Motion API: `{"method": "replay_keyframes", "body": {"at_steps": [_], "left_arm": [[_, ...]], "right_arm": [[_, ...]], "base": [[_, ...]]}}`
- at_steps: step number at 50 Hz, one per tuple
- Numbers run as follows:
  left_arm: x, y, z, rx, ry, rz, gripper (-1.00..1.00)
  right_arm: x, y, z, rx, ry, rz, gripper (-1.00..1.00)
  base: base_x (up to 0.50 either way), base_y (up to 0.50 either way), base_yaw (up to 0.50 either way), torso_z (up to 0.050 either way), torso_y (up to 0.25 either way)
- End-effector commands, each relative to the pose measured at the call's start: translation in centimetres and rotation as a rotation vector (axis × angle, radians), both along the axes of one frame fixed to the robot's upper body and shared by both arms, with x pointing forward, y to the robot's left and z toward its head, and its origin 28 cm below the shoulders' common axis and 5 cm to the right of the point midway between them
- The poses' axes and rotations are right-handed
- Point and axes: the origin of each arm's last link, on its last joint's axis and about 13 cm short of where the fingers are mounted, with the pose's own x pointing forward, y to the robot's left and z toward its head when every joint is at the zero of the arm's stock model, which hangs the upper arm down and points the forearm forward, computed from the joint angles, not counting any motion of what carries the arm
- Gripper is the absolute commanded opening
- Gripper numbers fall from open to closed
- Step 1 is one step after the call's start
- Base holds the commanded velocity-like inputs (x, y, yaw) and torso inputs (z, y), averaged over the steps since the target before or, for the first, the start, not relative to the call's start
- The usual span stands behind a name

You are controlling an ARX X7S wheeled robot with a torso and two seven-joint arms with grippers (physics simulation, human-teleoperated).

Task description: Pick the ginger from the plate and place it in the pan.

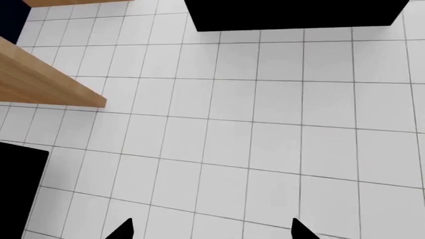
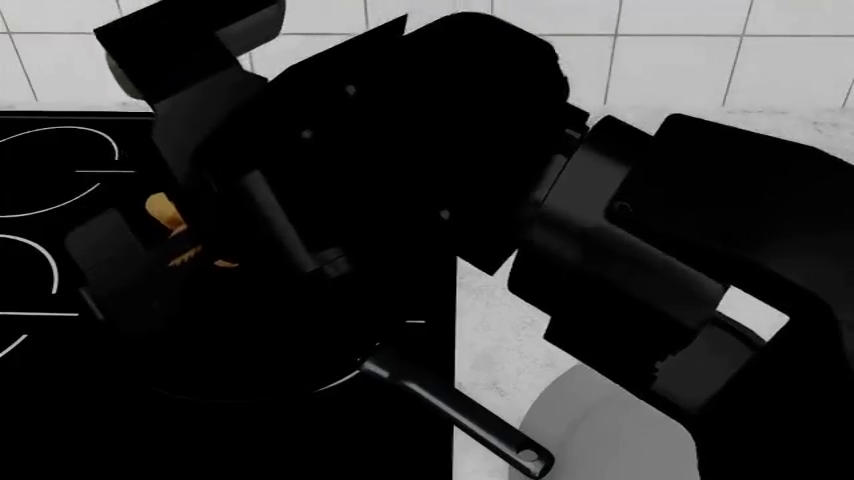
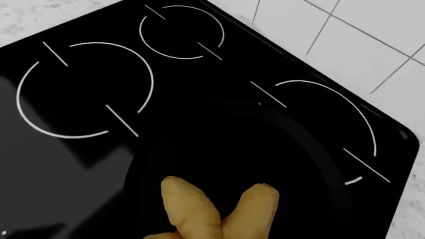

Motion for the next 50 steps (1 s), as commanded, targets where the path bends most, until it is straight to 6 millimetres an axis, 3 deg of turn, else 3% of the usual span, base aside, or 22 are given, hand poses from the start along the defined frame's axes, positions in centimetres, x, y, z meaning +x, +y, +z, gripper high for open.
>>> {"method": "replay_keyframes", "body": {"at_steps": [1,20,22,23,27,28,30,32,36,45,46,50], "left_arm": [[0.1,0.3,0.2,-0.003,0.003,0.008,1.00],[-0.4,0.7,-0.1,-0.011,0.009,0.010,1.00],[1.7,1.3,-4.2,-0.005,0.006,0.011,1.00],[2.2,1.5,-5.2,-0.008,0.002,0.010,1.00],[2.4,1.5,-5.6,-0.009,0.002,0.008,1.00],[3.2,2.1,-7.1,-0.008,0.003,0.010,1.00],[3.4,2.2,-7.3,-0.007,0.004,0.009,1.00],[3.4,2.3,-7.3,-0.008,0.002,0.009,1.00],[-0.9,-0.7,0.0,-0.009,0.004,0.006,1.00],[0.4,0.2,-0.2,-0.044,0.037,0.007,1.00],[0.6,0.3,-0.3,-0.039,0.032,0.007,1.00],[1.0,0.6,-0.8,-0.033,0.028,0.008,1.00]], "right_arm": [[1.2,0.3,-1.0,-0.022,0.008,0.017,-1.00],[2.5,0.3,-2.9,-0.066,0.043,-0.006,-1.00],[2.5,0.3,-3.1,-0.071,0.047,-0.009,-1.00],[2.6,0.3,-3.3,-0.075,0.051,-0.013,-1.00],[2.7,0.3,-3.5,-0.084,0.053,-0.014,-1.00],[2.7,0.3,-3.4,-0.085,0.053,-0.014,-1.00],[2.8,0.3,-3.5,-0.086,0.054,-0.017,-1.00],[2.9,0.2,-3.7,-0.090,0.058,-0.021,-1.00],[3.1,0.2,-4.0,-0.092,0.065,-0.024,-1.00],[3.4,0.0,-4.6,-0.103,0.081,-0.033,-1.00],[3.4,0.0,-4.7,-0.105,0.085,-0.032,1.00],[3.3,0.0,-4.6,-0.103,0.086,-0.030,1.00]], "base": [[0.00,0.00,0.00,0.000,0.000],[0.00,0.00,0.00,0.000,0.000],[0.00,0.00,0.00,0.000,0.000],[0.00,0.00,0.00,0.000,0.000],[0.00,0.00,0.00,0.000,0.000],[0.00,0.00,0.00,0.000,0.000],[0.00,0.00,0.00,0.000,0.000],[0.00,0.00,0.00,0.000,0.000],[0.00,0.00,0.00,0.000,0.000],[0.00,0.00,0.00,0.000,0.000],[0.00,0.00,0.00,0.000,0.000],[0.00,0.00,0.00,0.000,0.000]]}}
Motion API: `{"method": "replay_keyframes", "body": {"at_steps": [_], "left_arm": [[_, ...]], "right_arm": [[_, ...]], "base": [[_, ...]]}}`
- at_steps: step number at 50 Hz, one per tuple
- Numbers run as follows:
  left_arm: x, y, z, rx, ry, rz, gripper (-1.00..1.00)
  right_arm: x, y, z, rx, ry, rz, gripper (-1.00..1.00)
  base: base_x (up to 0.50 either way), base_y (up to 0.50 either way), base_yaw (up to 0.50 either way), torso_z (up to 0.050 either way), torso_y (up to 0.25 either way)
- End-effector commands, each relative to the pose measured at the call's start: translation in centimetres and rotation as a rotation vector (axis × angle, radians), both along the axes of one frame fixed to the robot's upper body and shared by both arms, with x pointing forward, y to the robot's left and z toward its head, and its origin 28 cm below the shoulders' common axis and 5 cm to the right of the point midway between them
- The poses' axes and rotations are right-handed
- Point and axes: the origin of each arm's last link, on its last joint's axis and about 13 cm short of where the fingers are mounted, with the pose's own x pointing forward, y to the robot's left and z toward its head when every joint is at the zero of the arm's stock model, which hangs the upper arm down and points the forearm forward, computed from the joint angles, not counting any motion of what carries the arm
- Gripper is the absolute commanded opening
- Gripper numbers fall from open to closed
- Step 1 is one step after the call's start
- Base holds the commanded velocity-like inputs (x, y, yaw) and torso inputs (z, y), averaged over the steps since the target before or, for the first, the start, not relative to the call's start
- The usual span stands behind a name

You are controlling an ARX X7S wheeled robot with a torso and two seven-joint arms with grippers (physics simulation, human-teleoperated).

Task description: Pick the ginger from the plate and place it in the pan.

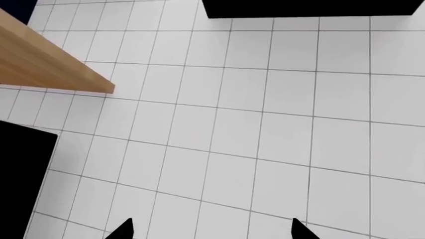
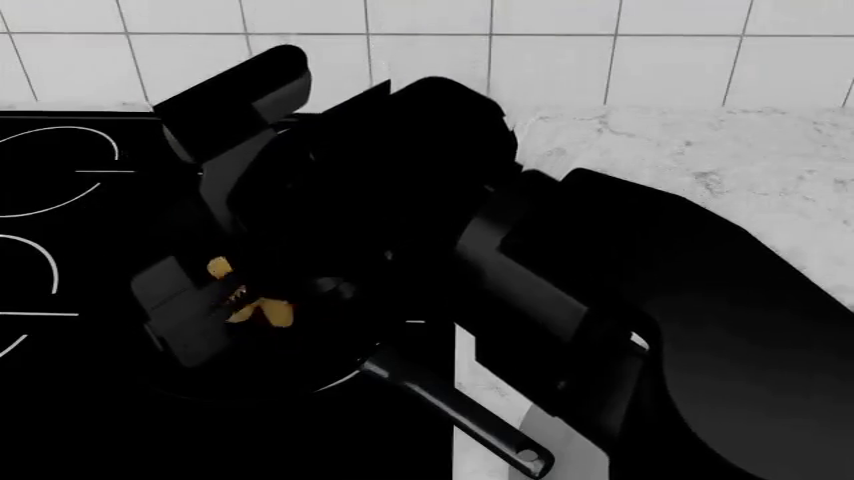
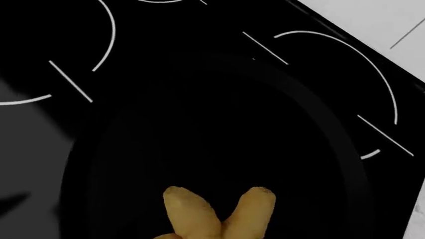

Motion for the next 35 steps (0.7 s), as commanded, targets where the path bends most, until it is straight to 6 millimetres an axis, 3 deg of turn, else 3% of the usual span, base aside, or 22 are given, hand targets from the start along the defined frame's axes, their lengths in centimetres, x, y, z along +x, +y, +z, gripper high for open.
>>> {"method": "replay_keyframes", "body": {"at_steps": [1,16,35], "left_arm": [[0.4,0.2,-0.1,0.010,0.007,-0.001,1.00],[-0.4,-0.1,-0.5,0.026,-0.010,0.008,1.00],[-0.9,-0.4,-0.6,0.026,-0.019,-0.004,1.00]], "right_arm": [[0.2,-0.2,-0.2,-0.013,0.004,0.006,1.00],[-0.4,0.0,0.3,0.011,-0.007,0.018,1.00],[-5.4,-1.9,6.1,0.114,-0.196,0.037,1.00]], "base": [[0.00,0.00,0.00,0.000,0.000],[0.00,0.00,0.00,0.000,0.000],[0.00,0.00,0.00,0.000,0.000]]}}
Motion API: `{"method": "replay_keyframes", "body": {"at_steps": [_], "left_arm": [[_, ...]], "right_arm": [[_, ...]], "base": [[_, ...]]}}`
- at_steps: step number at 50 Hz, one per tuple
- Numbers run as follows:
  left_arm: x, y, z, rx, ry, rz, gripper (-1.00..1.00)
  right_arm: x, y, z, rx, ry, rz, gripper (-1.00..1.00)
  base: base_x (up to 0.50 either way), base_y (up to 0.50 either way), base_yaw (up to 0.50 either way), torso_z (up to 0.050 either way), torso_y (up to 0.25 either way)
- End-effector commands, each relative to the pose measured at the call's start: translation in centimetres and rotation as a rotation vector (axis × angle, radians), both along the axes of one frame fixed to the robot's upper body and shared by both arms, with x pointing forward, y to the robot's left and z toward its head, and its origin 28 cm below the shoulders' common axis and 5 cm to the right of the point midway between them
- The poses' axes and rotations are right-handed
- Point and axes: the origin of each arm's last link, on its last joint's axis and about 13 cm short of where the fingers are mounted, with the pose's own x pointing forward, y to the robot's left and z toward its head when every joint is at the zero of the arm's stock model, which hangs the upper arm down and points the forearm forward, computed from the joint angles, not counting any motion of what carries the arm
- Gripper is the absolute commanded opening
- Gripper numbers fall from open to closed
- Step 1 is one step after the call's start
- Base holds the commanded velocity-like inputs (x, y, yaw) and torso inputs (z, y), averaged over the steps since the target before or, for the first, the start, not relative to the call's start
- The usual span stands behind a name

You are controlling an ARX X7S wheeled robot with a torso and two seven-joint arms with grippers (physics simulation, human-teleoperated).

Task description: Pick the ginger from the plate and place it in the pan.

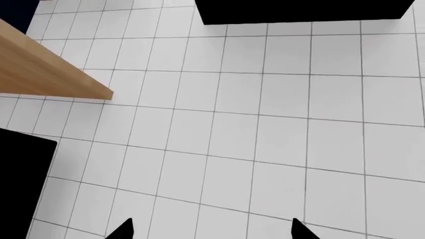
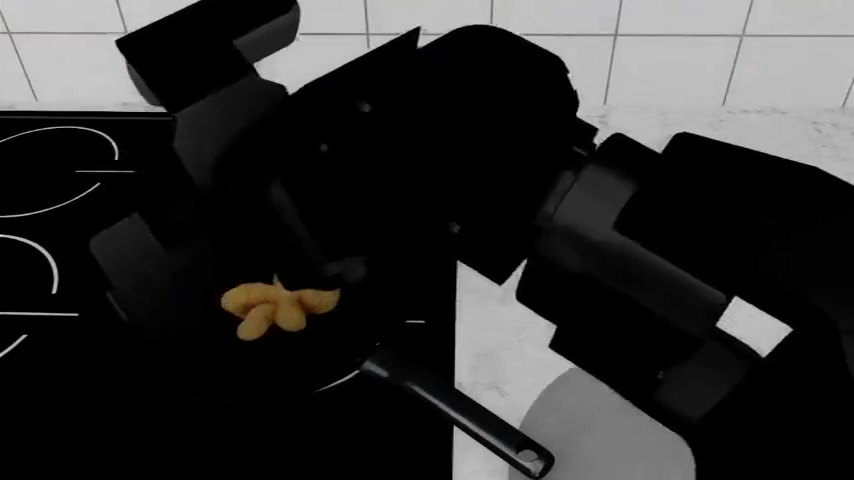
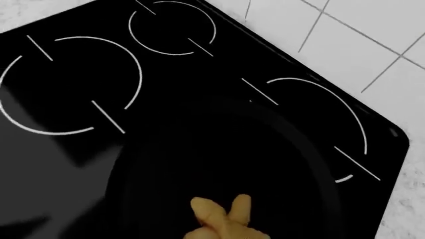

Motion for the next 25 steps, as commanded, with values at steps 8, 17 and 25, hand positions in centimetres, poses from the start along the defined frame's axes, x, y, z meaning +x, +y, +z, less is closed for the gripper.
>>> {"method": "replay_keyframes", "body": {"at_steps": [8,17,25], "left_arm": [[-0.6,-0.3,0.3,0.005,-0.008,-0.007,1.00],[-0.6,-0.6,0.4,0.007,-0.005,-0.015,1.00],[-0.6,-1.1,0.5,0.014,0.000,-0.026,1.00]], "right_arm": [[-5.5,-2.8,4.3,0.099,-0.172,-0.006,1.00],[-9.8,-6.5,3.7,0.222,-0.263,-0.096,1.00],[-13.5,-9.4,1.2,0.311,-0.315,-0.195,1.00]], "base": [[0.00,0.00,0.00,0.000,0.000],[0.00,0.00,0.00,0.000,0.000],[0.00,0.00,0.00,0.000,0.000]]}}
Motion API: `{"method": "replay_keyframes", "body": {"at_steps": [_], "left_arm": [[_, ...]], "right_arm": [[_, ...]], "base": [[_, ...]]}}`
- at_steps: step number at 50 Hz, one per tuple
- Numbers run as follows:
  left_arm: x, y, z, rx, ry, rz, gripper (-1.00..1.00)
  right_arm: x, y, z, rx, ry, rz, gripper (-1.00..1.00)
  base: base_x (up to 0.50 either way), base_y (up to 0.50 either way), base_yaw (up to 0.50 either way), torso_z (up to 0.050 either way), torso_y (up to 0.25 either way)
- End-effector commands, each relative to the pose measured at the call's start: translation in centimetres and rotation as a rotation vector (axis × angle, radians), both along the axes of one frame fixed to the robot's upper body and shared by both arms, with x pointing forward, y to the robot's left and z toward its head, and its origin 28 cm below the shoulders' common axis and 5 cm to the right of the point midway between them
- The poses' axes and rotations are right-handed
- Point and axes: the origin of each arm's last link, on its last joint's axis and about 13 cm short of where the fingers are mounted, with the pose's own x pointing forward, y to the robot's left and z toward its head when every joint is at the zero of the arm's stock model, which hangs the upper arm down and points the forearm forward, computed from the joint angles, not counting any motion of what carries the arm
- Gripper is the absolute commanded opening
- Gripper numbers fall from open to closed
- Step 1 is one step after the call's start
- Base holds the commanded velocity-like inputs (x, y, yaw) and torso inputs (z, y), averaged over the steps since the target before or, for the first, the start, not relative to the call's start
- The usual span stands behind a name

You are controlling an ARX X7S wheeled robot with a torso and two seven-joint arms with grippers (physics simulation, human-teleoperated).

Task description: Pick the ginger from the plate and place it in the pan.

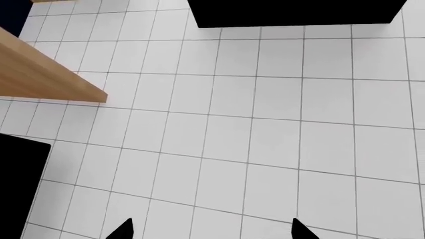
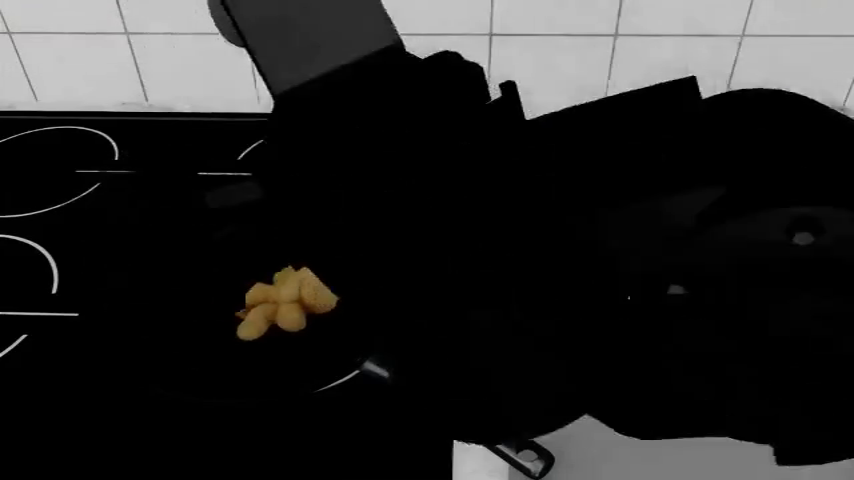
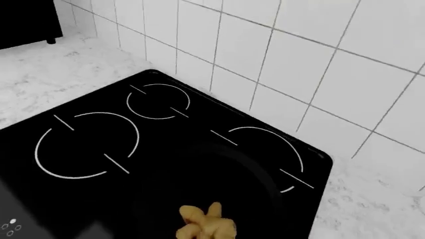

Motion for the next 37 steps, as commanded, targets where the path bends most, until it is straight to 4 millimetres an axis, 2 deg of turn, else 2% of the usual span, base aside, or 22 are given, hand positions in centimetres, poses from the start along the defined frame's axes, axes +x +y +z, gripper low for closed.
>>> {"method": "replay_keyframes", "body": {"at_steps": [1,8,12,16,17,19,20,26,33,37], "left_arm": [[-0.1,-0.6,0.1,0.006,0.005,-0.017,1.00],[-0.2,-0.9,0.1,0.007,0.006,-0.031,1.00],[-0.3,-0.9,0.0,0.004,0.010,-0.036,1.00],[-0.4,-1.0,-0.3,0.006,0.018,-0.043,1.00],[-0.4,-1.1,-0.4,0.008,0.019,-0.045,1.00],[-0.5,-1.1,-0.3,0.006,0.019,-0.048,1.00],[-0.5,-1.1,-0.3,0.006,0.020,-0.047,1.00],[-0.6,-1.3,-0.6,0.003,0.033,-0.056,1.00],[-0.8,-1.4,-1.6,0.001,0.059,-0.070,1.00],[-1.1,-1.4,-3.0,0.004,0.097,-0.086,1.00]], "right_arm": [[-5.8,-4.1,-2.3,0.128,-0.097,-0.139,1.00],[-9.1,-6.0,-4.4,0.178,-0.179,-0.230,1.00],[-10.8,-7.2,-7.0,0.213,-0.256,-0.319,1.00],[-10.3,-8.3,-10.1,0.166,-0.379,-0.427,1.00],[-10.7,-8.7,-11.7,0.160,-0.371,-0.458,1.00],[-11.6,-9.2,-13.4,0.184,-0.398,-0.476,1.00],[-11.9,-9.4,-13.9,0.194,-0.466,-0.473,1.00],[-13.1,-10.5,-18.3,0.159,-0.523,-0.652,1.00],[-13.7,-10.8,-21.0,0.169,-0.584,-0.756,1.00],[-14.2,-10.7,-22.7,0.167,-0.593,-0.790,1.00]], "base": [[0.00,0.00,0.00,0.000,0.000],[0.00,0.00,0.00,0.000,0.000],[0.00,0.00,0.00,0.000,0.000],[0.00,0.00,0.00,0.000,0.000],[0.00,0.00,0.00,0.000,0.000],[0.00,0.00,0.00,0.000,0.000],[0.00,0.00,0.00,0.000,0.000],[0.00,0.00,0.00,0.000,0.000],[0.00,0.00,0.00,0.000,0.000],[0.00,0.00,0.00,0.000,0.000]]}}
